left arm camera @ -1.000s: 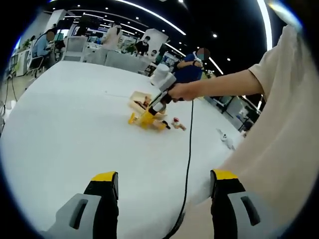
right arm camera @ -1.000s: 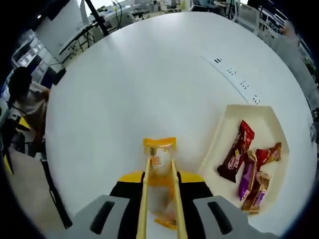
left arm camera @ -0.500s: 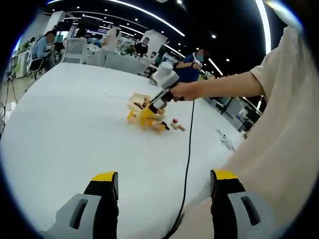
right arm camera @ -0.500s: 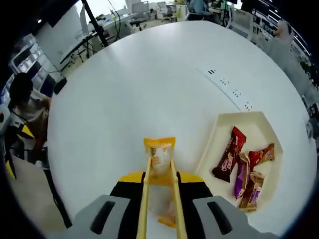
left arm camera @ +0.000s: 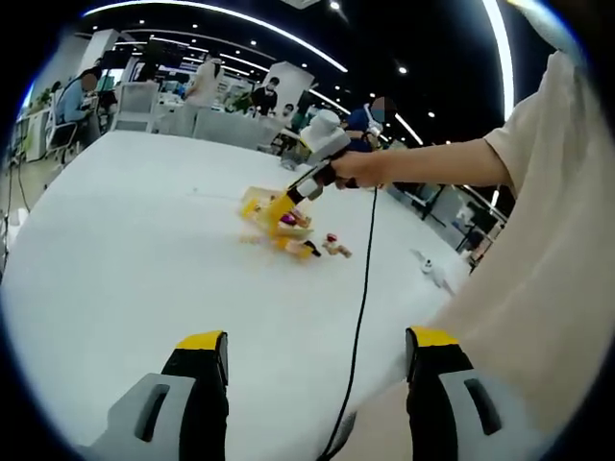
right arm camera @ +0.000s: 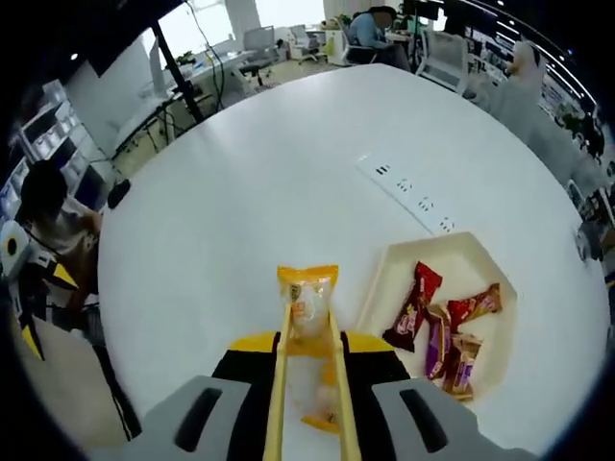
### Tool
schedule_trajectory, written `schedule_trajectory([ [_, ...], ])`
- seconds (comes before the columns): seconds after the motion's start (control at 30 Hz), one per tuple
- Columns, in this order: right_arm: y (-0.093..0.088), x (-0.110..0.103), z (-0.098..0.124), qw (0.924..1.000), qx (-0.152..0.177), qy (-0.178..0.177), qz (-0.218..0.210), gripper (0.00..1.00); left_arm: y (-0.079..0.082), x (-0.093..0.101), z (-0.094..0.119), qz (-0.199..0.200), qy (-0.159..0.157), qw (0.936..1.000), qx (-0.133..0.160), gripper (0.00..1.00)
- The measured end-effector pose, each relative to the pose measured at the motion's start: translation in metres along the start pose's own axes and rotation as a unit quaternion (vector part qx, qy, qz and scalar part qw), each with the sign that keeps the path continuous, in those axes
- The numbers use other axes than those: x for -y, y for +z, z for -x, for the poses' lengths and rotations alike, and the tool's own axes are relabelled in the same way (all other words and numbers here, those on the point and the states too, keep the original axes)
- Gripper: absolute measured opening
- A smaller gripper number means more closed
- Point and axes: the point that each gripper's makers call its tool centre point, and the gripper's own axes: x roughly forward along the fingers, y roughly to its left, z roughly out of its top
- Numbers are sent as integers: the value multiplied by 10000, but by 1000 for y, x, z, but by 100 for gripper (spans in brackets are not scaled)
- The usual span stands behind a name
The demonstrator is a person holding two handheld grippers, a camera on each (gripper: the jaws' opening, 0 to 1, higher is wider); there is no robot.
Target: Place the target food into the container with the food tongs after gripping and lifting it, then release it inside without dropping or visibly crushing the food.
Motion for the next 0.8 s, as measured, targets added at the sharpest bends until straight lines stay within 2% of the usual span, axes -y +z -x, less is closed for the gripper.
schedule_trajectory([
  [0.4,12,22,36,9988,408,-245,-148,24,6,11,-5,-187,-78,9998,77,75],
  [0.8,18,42,59,9971,596,-451,-168,24,8,23,-10,-235,-119,9996,130,75],
])
